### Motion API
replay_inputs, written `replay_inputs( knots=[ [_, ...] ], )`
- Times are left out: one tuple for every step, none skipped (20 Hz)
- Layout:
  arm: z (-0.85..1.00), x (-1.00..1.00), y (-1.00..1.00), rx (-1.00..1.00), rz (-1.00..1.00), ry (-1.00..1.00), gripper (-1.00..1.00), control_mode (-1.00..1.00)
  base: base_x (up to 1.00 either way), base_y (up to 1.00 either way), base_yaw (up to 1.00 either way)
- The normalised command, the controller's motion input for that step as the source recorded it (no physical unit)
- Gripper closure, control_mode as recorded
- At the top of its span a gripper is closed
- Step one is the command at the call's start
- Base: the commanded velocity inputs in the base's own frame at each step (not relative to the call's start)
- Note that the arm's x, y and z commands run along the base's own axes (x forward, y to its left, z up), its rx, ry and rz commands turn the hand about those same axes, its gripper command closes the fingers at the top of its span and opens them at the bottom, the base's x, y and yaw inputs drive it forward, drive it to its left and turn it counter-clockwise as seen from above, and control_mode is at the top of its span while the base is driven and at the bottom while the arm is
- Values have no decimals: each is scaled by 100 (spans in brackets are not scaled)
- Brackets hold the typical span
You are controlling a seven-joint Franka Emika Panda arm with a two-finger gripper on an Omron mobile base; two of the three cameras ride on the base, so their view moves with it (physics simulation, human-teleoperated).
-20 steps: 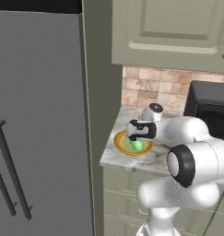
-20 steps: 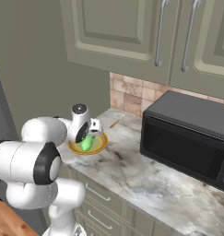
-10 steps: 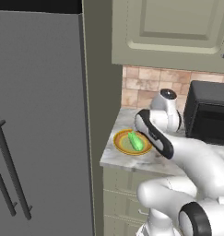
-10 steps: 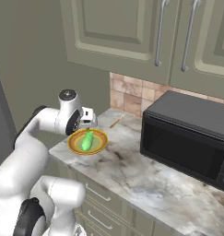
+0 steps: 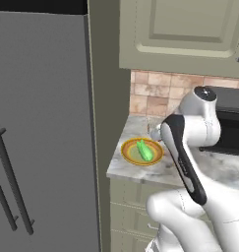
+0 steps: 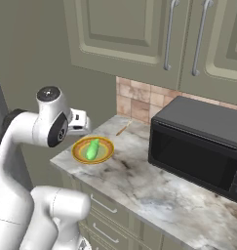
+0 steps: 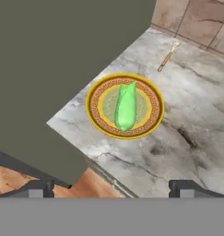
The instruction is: Pick the corn from the microwave and place it on plate located on the counter.
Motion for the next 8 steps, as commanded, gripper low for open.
replay_inputs(
  knots=[
    [81, -100, 0, 0, 0, 0, -100, -100, 0, 0, 0],
    [82, -93, 0, 0, 0, 0, -100, -100, 0, 0, 0],
    [85, -88, 0, 0, 0, 0, -100, -100, 0, 0, 0],
    [81, -79, 0, 0, 0, 0, -100, -100, 0, 0, 0],
    [85, -71, 0, 0, 0, 0, -100, -100, 0, 0, 0],
    [83, -73, 0, 0, 0, 0, -100, -100, 0, 0, 0],
    [76, -74, 0, 0, 0, 0, -100, -100, 0, 0, 0],
    [64, -67, 0, 0, 0, 0, -100, -100, 0, 0, 0]
  ],
)
